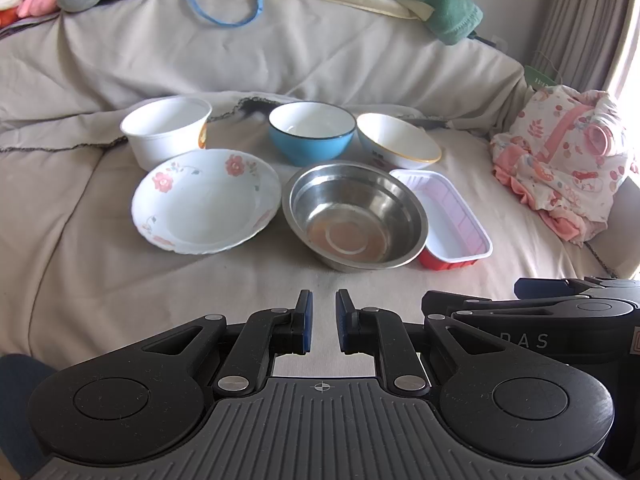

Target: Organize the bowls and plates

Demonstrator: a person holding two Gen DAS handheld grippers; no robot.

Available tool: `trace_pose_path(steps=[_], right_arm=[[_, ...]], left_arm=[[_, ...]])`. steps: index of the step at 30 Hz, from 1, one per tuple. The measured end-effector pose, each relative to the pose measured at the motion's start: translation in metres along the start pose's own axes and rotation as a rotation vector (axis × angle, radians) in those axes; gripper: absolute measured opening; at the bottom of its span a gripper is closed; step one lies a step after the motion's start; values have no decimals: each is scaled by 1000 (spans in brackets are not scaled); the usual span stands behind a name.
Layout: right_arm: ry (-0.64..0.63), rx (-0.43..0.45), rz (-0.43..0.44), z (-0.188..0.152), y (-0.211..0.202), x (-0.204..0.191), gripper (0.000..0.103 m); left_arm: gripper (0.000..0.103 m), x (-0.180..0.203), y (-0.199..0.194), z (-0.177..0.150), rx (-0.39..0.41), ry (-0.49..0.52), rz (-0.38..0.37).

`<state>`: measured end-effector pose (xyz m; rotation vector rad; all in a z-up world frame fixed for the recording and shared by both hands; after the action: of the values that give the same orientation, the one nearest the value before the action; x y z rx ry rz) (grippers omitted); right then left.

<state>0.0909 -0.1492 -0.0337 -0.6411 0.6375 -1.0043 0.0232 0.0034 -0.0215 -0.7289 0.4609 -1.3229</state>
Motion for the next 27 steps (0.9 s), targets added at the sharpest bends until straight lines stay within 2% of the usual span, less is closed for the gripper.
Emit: trace_pose_path(steps=[27], right_arm=[[1, 4, 2, 2, -1, -1, 103]], left_arm=[[16, -1, -1, 3, 6, 1, 1]])
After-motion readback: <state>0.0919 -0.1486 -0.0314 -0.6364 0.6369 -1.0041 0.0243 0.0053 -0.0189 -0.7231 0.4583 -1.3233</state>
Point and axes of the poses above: each gripper's, at about its wrist camera, not at the fingertips, and y roughly the way its jaws point, x to its right, z to its top, the point moved 4 cm from there along y, roughly the way its jaws point, and after that the axes turned 5 degrees about z, right-handed, at the moved point
